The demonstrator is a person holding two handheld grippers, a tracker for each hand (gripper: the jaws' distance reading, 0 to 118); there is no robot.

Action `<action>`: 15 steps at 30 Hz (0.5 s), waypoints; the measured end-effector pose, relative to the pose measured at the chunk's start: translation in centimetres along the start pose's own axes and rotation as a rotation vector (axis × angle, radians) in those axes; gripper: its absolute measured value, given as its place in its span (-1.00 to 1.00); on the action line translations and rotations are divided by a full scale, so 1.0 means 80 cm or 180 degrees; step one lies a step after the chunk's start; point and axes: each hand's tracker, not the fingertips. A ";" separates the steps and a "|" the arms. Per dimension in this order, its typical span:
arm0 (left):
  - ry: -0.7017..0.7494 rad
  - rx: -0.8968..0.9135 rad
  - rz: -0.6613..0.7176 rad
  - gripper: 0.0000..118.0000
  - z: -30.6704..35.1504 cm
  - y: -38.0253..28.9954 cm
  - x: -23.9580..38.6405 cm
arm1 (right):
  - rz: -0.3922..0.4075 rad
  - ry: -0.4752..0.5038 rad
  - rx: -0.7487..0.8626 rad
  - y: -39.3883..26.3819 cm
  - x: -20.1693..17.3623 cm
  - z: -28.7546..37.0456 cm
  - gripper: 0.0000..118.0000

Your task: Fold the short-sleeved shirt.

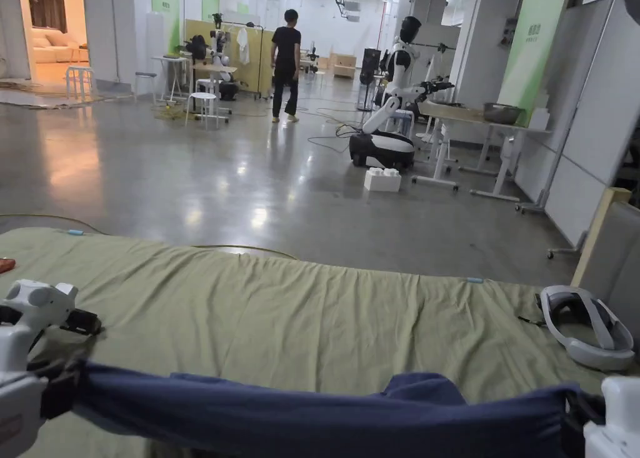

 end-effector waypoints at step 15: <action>0.0136 -0.1162 -0.0206 -0.87 0.039 -0.219 -0.009 | 0.0443 0.0068 -0.1182 -0.199 -0.018 0.072 -0.90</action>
